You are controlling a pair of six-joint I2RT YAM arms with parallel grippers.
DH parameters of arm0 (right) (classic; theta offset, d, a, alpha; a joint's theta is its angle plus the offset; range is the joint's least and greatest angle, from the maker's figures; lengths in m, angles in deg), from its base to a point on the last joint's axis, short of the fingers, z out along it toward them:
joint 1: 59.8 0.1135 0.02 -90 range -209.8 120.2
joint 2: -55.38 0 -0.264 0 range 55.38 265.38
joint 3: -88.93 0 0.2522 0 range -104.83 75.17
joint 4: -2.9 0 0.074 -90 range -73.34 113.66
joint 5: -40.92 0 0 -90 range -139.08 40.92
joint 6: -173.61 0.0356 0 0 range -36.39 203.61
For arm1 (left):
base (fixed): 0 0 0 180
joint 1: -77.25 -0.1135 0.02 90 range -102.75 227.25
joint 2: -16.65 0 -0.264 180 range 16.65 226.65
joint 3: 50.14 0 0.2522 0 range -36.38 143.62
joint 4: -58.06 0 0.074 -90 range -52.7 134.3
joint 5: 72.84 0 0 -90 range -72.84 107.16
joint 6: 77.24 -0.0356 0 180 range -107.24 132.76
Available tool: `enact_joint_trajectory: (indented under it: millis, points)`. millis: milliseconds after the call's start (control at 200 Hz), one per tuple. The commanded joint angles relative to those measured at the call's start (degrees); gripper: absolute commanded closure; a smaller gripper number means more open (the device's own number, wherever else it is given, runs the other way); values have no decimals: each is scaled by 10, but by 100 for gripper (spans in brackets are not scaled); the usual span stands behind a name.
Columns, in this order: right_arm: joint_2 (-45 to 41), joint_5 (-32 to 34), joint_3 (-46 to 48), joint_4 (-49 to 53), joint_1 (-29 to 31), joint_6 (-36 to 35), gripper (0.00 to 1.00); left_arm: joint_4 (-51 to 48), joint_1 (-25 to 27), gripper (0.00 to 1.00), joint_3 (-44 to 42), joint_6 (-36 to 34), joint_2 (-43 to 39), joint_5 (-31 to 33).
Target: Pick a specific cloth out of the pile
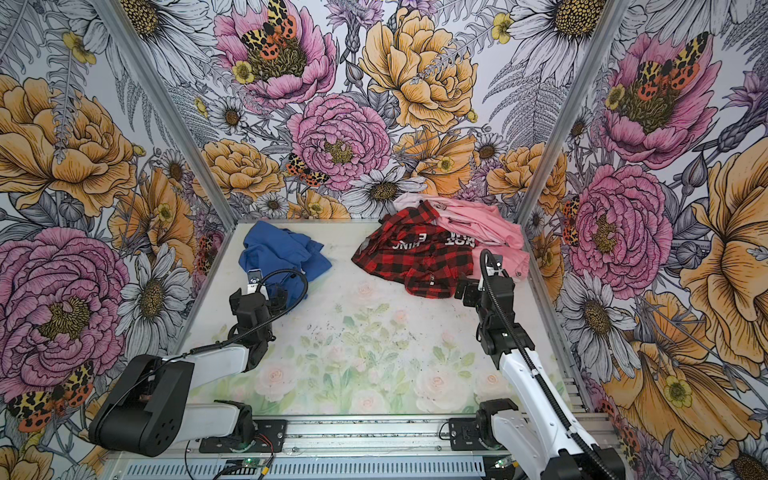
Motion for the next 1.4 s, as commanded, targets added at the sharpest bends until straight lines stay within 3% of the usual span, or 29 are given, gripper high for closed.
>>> enact_joint_trajectory:
  millis: [0, 70, 175, 270, 335, 485, 560, 811, 1101, 1196, 1256, 1396]
  points:
    - [-34, 77, 63, -97, -5, -35, 1, 85, 3, 1, -3, -19, -3, -7]
    - [-42, 103, 99, -135, -12, -19, 1, 73, -3, 1, 12, -4, 10, -20]
    - [-31, 76, 127, -178, -21, 0, 0, 111, -23, 1, 15, 11, 44, -84]
    - [-2, 32, 131, -200, -22, -4, 1, 242, -41, 1, -9, 23, 110, -69]
    - [20, 21, 137, -229, -22, -9, 0, 240, -54, 1, -27, 46, 89, -80]
    - [76, 13, 188, -402, -22, -19, 1, 265, -62, 1, -31, 43, 115, -118]
    - [121, 1, 195, -466, -22, -32, 0, 323, -51, 1, -27, 24, 161, -104]
    - [260, -14, 208, -661, -24, -90, 1, 265, -51, 1, -10, 32, 144, -104]
    - [396, -53, 167, -714, -23, -112, 1, 240, -57, 1, 0, 37, 140, -107]
    - [380, -79, 126, -609, -33, -104, 0, 237, -58, 1, 2, 38, 140, -107]
    - [374, -60, 106, -558, -39, -88, 1, 227, -60, 1, 8, 40, 141, -106]
    - [381, -46, 112, -582, -40, -84, 0, 205, -65, 1, 17, 46, 139, -112]
